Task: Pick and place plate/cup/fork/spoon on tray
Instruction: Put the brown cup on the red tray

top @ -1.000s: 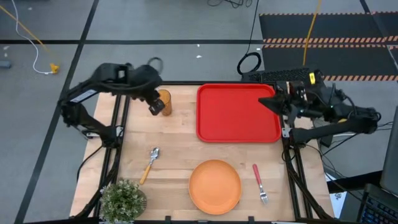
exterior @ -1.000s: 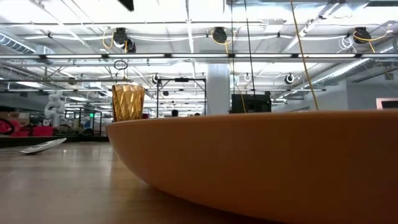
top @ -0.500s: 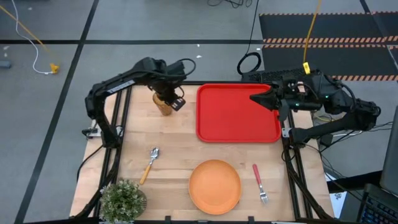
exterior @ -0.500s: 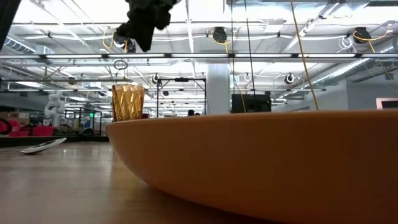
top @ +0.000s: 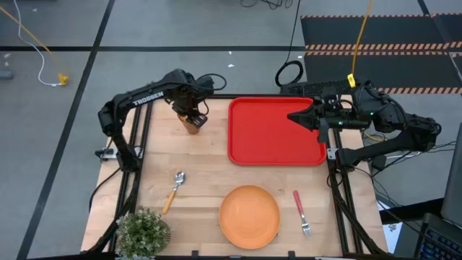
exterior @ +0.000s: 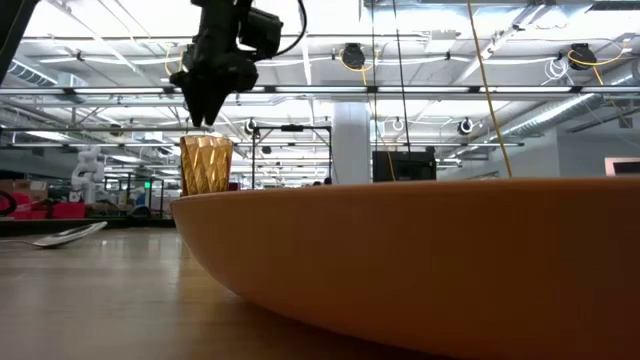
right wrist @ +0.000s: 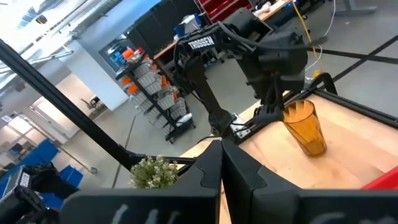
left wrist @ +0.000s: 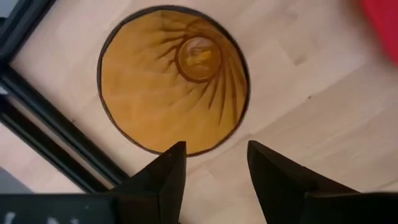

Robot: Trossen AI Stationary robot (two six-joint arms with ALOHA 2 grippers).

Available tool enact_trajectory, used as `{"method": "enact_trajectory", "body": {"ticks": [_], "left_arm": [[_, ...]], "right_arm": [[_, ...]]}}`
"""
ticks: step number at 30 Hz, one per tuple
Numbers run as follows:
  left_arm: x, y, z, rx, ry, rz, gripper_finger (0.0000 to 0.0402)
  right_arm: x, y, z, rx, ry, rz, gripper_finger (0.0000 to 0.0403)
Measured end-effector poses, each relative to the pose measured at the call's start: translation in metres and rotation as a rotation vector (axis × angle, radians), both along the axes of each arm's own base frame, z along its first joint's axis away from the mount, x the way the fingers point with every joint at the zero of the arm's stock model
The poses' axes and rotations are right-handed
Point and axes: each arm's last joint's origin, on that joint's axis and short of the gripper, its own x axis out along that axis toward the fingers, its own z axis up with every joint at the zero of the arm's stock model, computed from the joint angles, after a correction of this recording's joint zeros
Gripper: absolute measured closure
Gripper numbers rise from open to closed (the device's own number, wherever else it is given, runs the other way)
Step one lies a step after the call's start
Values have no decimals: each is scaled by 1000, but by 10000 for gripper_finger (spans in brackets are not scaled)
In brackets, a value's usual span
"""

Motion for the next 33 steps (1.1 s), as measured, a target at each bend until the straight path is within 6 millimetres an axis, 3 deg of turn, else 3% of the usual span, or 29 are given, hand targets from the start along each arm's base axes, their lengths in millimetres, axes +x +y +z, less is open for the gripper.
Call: {"method": "enact_trajectory", "body": {"ticks": [19, 22, 30, 33], "left_arm": [[6, -2, -44, -13, 2, -182, 231], [9, -5, -44, 6, 2, -198, 260], [14, -13, -44, 33, 11, -276, 384], [15, -14, -43, 35, 8, -289, 389]], "right_arm": [[-1, -6, 0, -76, 5, -34, 403], [-1, -8, 0, -93, 8, -44, 403], [-2, -13, 1, -126, 11, -68, 403], [-5, -13, 2, -149, 8, -71, 403]]}}
